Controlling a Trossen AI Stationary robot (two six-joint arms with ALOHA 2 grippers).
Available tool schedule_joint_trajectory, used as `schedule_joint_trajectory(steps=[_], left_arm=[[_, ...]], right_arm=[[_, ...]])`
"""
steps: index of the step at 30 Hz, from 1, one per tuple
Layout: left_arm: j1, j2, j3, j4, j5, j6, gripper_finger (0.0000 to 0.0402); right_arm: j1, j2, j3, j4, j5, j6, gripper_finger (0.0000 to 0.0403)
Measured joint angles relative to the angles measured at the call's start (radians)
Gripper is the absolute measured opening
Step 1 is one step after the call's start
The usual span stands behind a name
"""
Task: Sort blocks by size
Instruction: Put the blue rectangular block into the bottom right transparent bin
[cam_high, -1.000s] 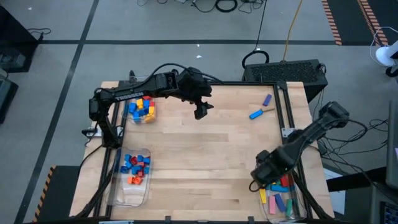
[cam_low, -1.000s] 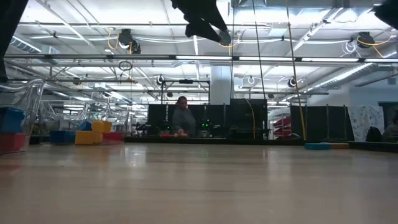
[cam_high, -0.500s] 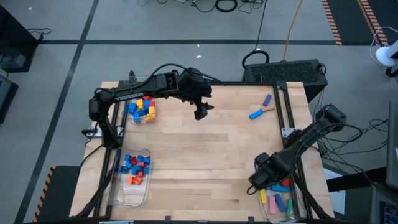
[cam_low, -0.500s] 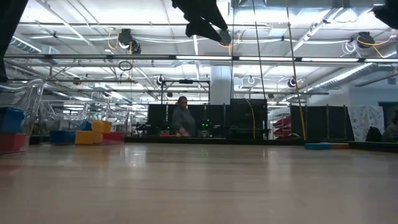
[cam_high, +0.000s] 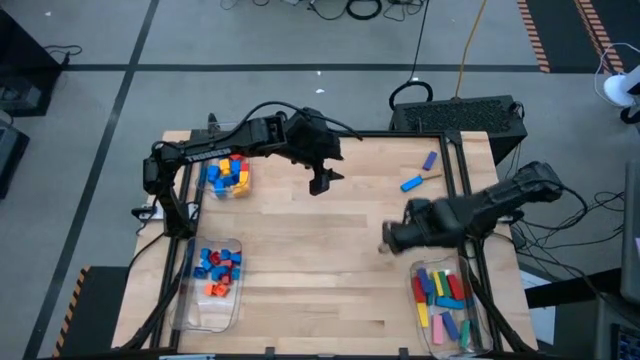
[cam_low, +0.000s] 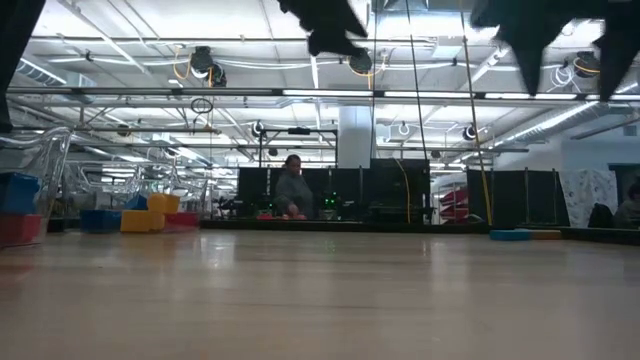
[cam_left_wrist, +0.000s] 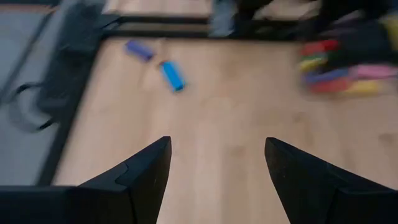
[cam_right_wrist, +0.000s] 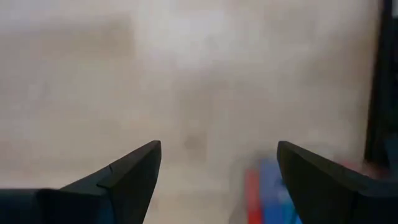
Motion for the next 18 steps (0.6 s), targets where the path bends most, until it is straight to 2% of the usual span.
schedule_joint_trajectory(steps=[2, 4, 7, 11, 18], left_arm=[[0.000, -0.002, 0.000, 0.042, 0.086, -0.006, 0.0260], [0.001, -0.013, 0.000, 0.056, 0.124, -0.008, 0.0260], [0.003, -0.026, 0.000, 0.052, 0.125, -0.008, 0.0260], [0.009, -0.032, 0.000, 0.033, 0.124, -0.001, 0.0260], [0.016, -0.065, 0.000, -0.051, 0.116, 0.024, 0.0260]], right_arm=[[-0.086, 0.013, -0.007, -0.026, 0.017, -0.003, 0.0305], [-0.173, 0.019, -0.030, -0.017, 0.044, -0.002, 0.0304], [-0.310, 0.019, -0.088, 0.043, 0.079, -0.057, 0.0304], [-0.490, 0.019, -0.201, 0.179, 0.071, -0.178, 0.0304], [-0.717, 0.019, -0.410, 0.496, 0.016, -0.209, 0.0304]])
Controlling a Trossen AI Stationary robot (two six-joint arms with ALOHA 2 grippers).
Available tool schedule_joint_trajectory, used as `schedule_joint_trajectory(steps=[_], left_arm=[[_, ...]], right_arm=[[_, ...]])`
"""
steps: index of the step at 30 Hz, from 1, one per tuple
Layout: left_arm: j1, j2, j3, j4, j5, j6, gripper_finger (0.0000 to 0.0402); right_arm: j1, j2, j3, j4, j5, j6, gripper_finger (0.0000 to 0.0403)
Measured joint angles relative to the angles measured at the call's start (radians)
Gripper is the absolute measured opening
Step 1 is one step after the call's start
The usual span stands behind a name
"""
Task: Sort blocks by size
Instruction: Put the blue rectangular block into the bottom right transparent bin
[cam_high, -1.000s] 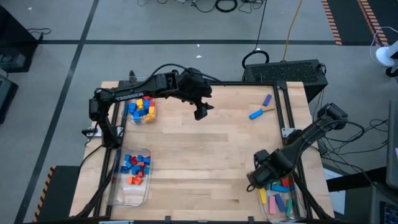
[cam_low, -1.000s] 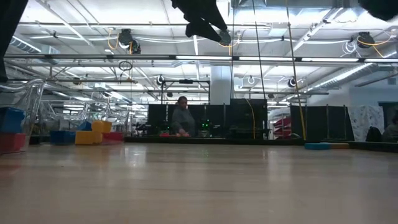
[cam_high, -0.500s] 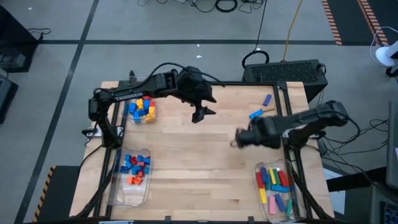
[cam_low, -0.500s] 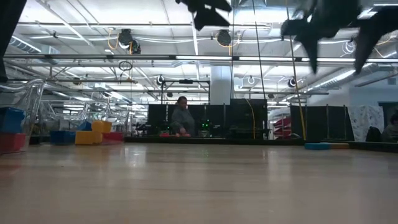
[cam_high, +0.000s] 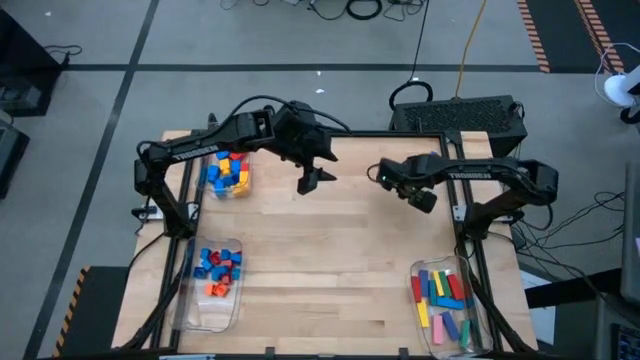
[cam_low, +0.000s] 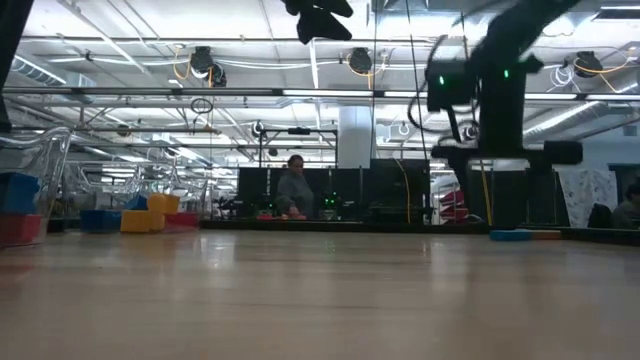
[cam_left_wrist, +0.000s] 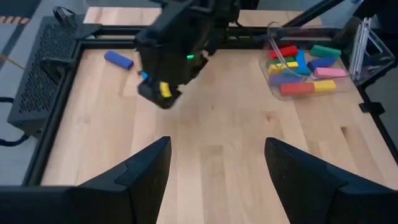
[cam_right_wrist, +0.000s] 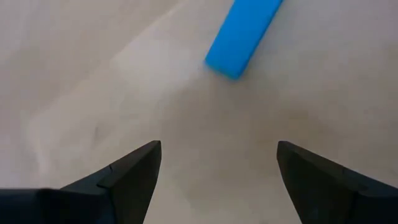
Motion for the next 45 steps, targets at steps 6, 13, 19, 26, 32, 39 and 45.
schedule_joint_trajectory(steps=[6, 13, 19, 26, 32, 39, 45], left_arm=[[-0.001, -0.017, 0.000, -0.032, -0.003, 0.003, 0.0260], [0.000, -0.015, 0.000, -0.045, -0.024, 0.014, 0.0260], [0.000, -0.014, 0.000, -0.043, -0.057, 0.021, 0.0260], [0.000, -0.014, 0.000, -0.040, -0.077, 0.020, 0.0260], [0.000, -0.014, 0.000, -0.038, -0.088, 0.011, 0.0260], [0.000, -0.014, 0.000, -0.012, -0.104, -0.007, 0.0260], [0.000, -0.013, 0.000, 0.001, -0.110, -0.009, 0.0260]], right_arm=[[-0.128, 0.000, -0.123, 0.132, -0.006, 0.092, 0.0304], [-0.225, 0.001, -0.143, 0.186, 0.042, 0.127, 0.0300], [-0.309, 0.029, -0.143, 0.192, 0.018, 0.068, 0.0250], [-0.320, 0.079, -0.140, 0.191, -0.022, 0.004, 0.0158], [-0.295, 0.058, -0.143, 0.184, 0.001, -0.069, 0.0075], [-0.230, 0.008, -0.143, 0.231, 0.005, -0.179, 0.0074], [-0.129, -0.072, -0.143, 0.213, -0.118, -0.381, 0.0074]])
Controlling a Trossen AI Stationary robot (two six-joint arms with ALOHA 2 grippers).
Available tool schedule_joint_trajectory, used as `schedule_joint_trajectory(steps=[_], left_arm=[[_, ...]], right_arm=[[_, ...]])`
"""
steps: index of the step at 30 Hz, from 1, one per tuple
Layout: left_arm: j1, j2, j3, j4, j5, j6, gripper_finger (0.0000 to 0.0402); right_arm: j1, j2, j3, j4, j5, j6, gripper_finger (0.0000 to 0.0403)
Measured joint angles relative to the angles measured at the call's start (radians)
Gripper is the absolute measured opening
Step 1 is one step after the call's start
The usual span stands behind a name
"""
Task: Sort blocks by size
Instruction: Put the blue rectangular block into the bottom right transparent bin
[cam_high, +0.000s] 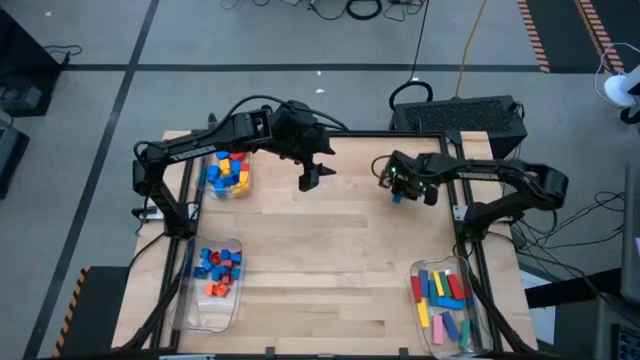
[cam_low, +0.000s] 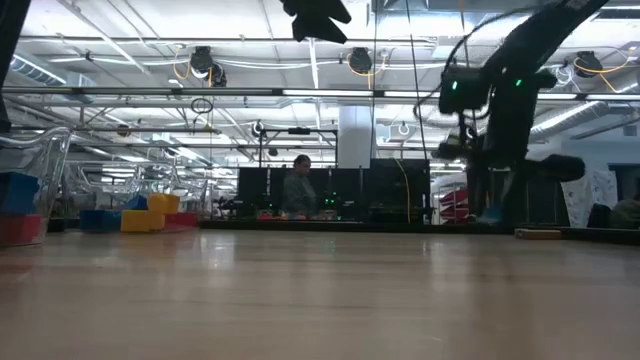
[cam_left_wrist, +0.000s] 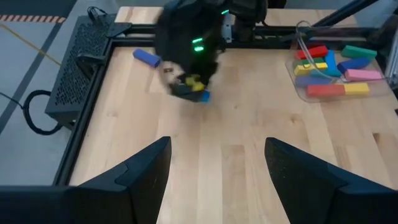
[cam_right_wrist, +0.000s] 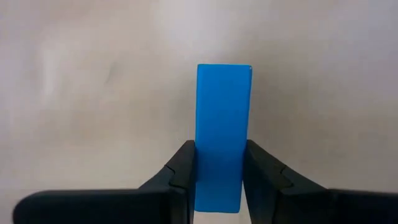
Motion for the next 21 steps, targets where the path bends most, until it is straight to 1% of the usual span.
schedule_joint_trajectory(steps=[2, 7, 14, 17, 21], left_arm=[[0.000, 0.000, 0.000, 0.000, -0.009, -0.021, 0.0260], [0.000, 0.000, 0.000, 0.001, -0.022, -0.025, 0.0260], [0.000, 0.005, 0.000, 0.044, -0.036, -0.052, 0.0260], [0.000, 0.007, 0.000, 0.061, -0.039, -0.078, 0.0260], [0.000, 0.016, 0.000, 0.079, -0.041, -0.107, 0.0260]], right_arm=[[0.055, -0.042, 0.000, -0.022, -0.053, -0.033, 0.0074], [0.207, -0.178, 0.000, -0.042, -0.127, -0.104, 0.0074], [0.418, -0.323, 0.000, -0.185, -0.273, -0.017, 0.0074], [0.498, -0.362, 0.000, -0.238, -0.305, 0.002, 0.0074], [0.596, -0.396, 0.000, -0.258, -0.346, -0.012, 0.0074]])
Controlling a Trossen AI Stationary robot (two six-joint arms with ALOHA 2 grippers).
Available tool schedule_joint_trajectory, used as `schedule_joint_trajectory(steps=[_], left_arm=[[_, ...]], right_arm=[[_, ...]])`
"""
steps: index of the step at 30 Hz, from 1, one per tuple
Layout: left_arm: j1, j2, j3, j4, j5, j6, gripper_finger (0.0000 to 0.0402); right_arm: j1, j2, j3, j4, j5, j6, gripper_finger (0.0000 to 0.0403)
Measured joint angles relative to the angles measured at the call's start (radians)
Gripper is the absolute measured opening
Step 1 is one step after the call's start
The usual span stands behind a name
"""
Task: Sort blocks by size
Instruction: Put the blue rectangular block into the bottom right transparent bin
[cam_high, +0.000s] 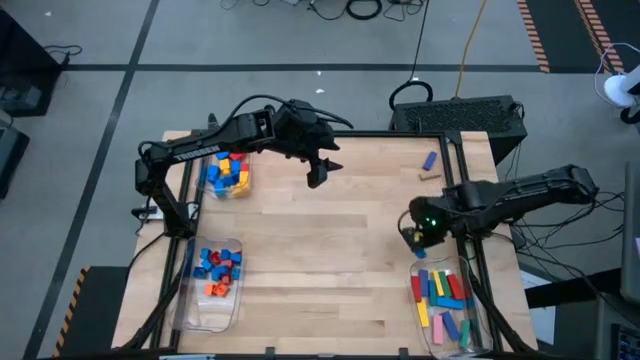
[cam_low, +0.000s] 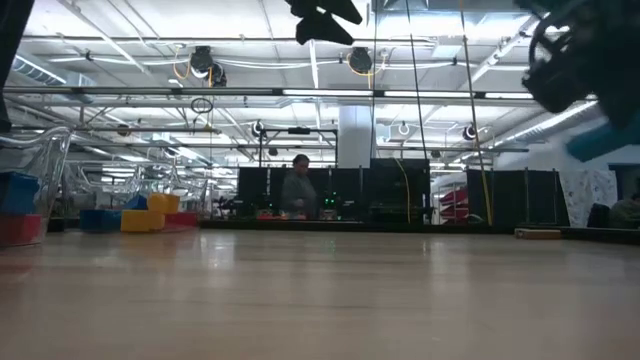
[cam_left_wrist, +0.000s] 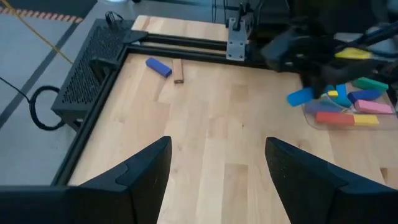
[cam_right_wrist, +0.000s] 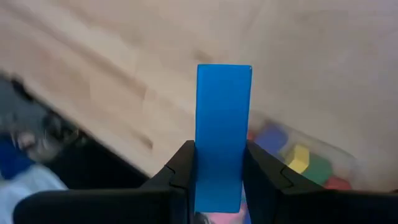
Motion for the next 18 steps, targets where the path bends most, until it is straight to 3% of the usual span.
schedule_joint_trajectory(steps=[18], left_arm=[[-0.003, 0.022, 0.000, 0.035, -0.035, -0.131, 0.0260]], right_arm=[[0.401, -0.035, 0.001, 0.038, -0.062, 0.015, 0.0074]])
